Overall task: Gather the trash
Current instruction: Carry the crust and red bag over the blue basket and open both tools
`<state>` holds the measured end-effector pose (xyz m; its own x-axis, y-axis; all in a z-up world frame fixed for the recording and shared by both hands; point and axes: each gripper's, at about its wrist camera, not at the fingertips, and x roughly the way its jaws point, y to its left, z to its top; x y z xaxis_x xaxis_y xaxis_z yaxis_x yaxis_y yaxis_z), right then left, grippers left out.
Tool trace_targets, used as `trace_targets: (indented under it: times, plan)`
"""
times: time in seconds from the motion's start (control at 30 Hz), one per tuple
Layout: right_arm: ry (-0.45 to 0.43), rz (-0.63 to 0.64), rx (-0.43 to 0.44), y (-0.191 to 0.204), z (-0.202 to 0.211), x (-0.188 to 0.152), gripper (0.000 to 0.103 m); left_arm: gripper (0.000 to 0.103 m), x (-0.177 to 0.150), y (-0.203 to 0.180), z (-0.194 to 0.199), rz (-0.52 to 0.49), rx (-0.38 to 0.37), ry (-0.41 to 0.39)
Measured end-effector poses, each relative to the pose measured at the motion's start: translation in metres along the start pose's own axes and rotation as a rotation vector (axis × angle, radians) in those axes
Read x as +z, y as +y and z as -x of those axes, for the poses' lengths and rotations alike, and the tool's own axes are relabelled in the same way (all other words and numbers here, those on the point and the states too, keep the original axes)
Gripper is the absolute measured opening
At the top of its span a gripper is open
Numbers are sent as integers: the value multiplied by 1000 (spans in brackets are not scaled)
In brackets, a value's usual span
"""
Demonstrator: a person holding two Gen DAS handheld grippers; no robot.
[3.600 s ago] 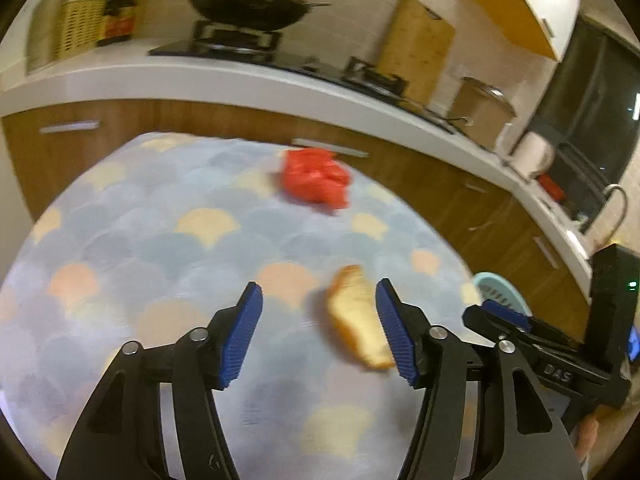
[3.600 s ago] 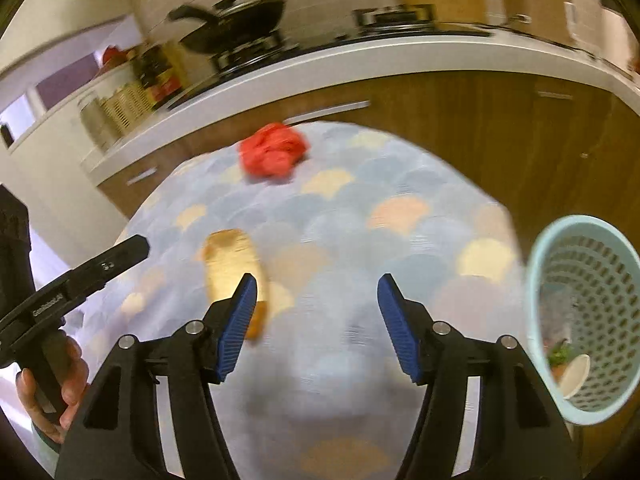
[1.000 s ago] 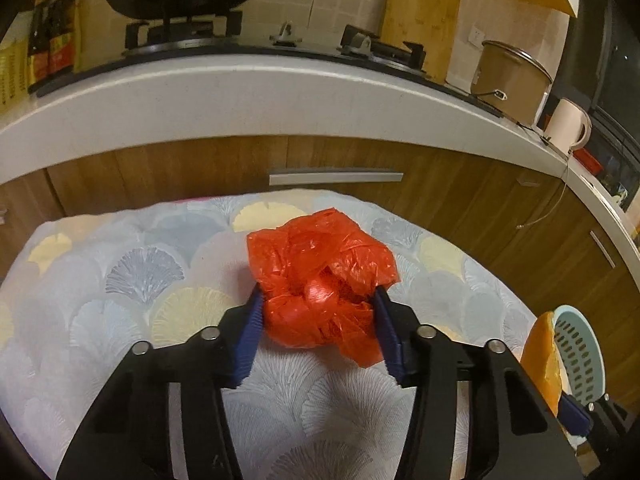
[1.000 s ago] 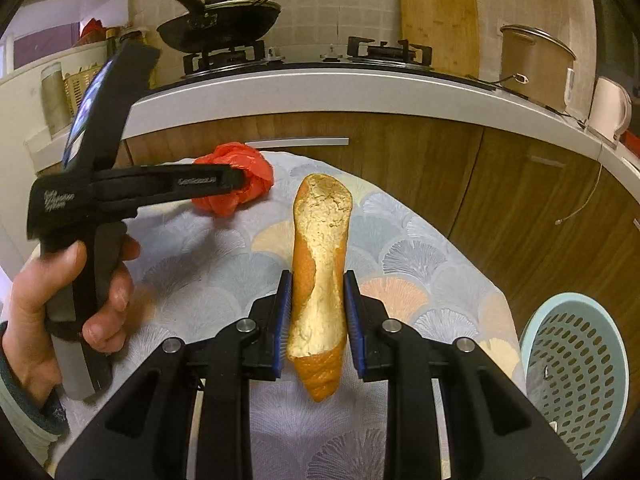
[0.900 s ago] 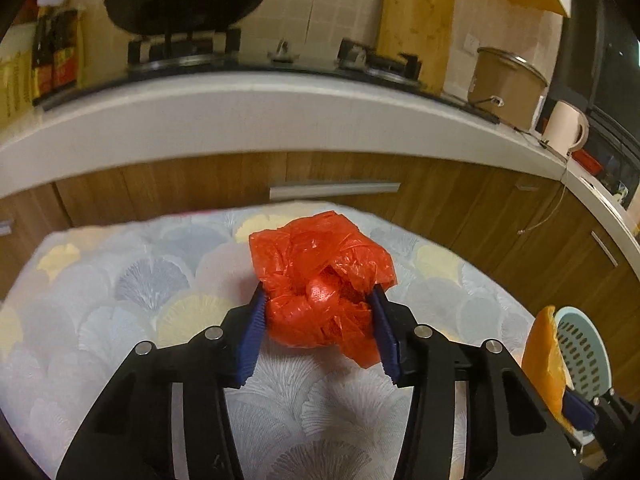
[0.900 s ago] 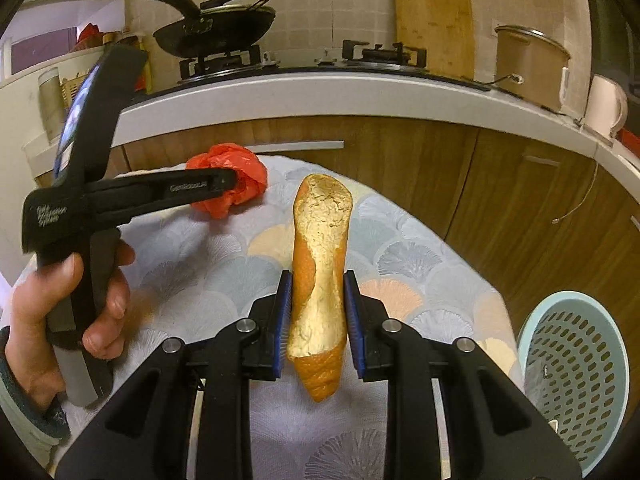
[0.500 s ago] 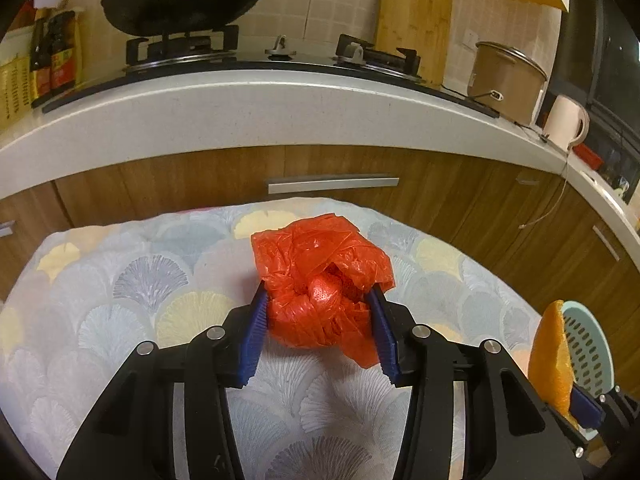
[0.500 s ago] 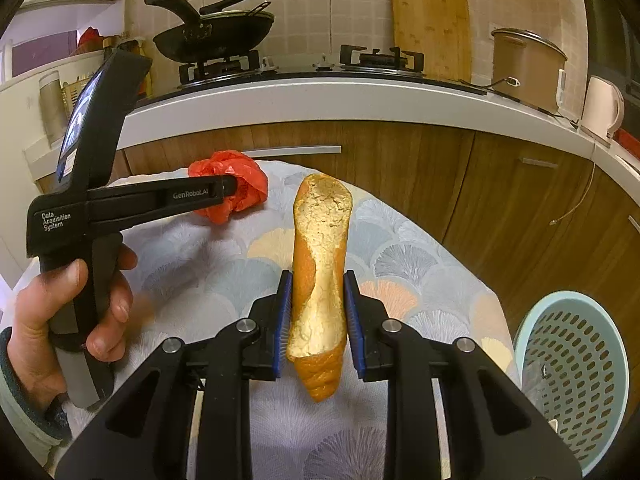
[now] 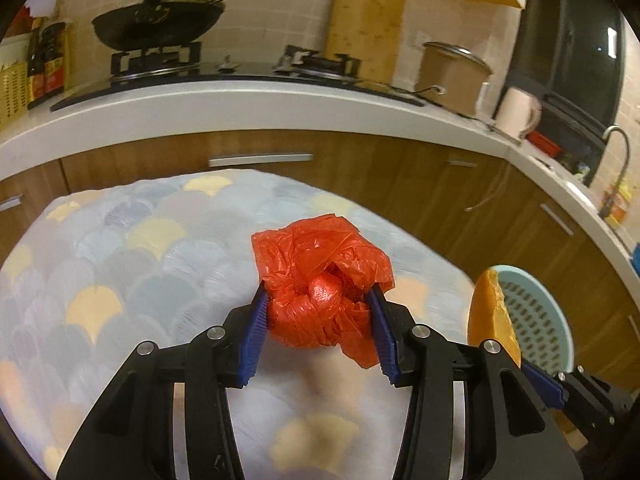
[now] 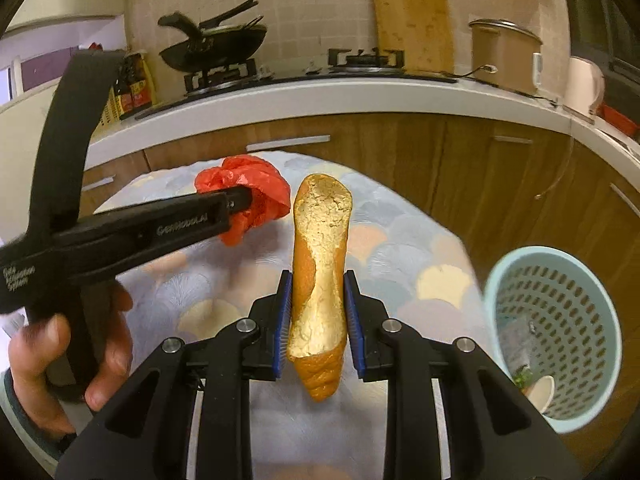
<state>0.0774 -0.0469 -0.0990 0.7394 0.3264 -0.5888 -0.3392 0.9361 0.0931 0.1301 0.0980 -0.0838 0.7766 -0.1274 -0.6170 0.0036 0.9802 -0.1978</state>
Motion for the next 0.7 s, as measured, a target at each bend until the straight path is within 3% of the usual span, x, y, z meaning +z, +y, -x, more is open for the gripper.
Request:
trace_targets:
  times: [0.4, 0.7]
  plan:
    - [-119, -117, -140, -90, 68, 4, 22, 44, -3, -88, 11, -66, -125, 5]
    - [-112, -207, -227, -162, 75, -5, 22, 45, -9, -149, -16, -111, -242, 71]
